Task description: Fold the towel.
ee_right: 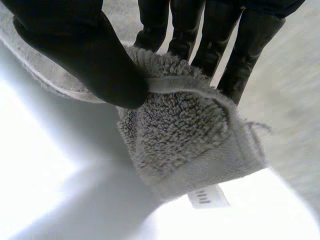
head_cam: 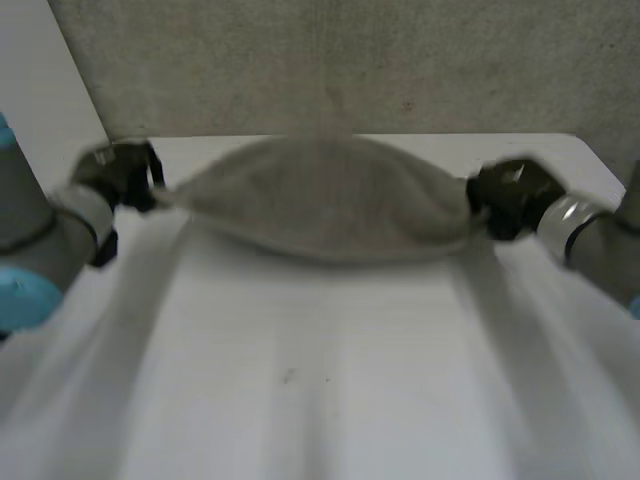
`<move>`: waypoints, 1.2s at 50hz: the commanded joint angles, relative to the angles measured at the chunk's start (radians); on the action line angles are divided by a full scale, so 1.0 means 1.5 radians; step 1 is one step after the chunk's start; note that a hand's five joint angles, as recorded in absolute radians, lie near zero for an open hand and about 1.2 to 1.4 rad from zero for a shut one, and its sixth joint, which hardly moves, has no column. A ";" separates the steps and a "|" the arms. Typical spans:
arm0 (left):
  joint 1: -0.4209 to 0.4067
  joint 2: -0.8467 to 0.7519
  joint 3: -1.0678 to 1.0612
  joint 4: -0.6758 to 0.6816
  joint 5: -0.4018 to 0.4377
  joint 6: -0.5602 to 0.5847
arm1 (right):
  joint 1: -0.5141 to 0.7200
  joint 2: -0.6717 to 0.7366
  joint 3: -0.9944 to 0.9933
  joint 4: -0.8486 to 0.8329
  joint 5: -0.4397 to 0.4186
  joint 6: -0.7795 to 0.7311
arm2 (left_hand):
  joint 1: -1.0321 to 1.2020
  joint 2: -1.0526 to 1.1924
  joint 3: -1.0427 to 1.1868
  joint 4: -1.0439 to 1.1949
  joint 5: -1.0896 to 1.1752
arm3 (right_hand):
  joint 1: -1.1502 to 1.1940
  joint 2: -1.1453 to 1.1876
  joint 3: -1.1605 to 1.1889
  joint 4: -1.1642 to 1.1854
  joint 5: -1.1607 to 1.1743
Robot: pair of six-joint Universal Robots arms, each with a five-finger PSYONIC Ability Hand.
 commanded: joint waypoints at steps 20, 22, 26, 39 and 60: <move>0.048 0.069 -0.194 0.116 0.006 0.048 | -0.078 -0.009 0.169 -0.058 -0.025 0.023 | 0.136 0.118 0.119 0.119 0.127 | -0.477 -0.359 -0.360 -0.361 -0.357; 0.050 0.069 -0.194 0.116 0.006 0.048 | -0.084 -0.009 0.179 -0.064 -0.025 0.023 | 0.136 0.118 0.119 0.119 0.127 | -0.481 -0.363 -0.364 -0.366 -0.361; 0.055 0.068 -0.194 0.116 0.006 0.048 | -0.103 -0.006 0.201 -0.096 -0.027 0.022 | 0.136 0.118 0.119 0.119 0.127 | -0.481 -0.363 -0.364 -0.366 -0.361; 0.059 0.066 -0.195 0.115 0.006 0.030 | -0.113 0.004 0.222 -0.104 -0.044 0.034 | 0.136 0.118 0.119 0.119 0.127 | -0.452 -0.334 -0.335 -0.336 -0.332; 0.056 0.080 -0.206 0.042 0.007 0.042 | -0.159 -0.038 0.208 -0.121 -0.120 0.212 | 0.136 0.118 0.119 0.119 0.127 | 0.003 0.121 0.121 0.119 0.123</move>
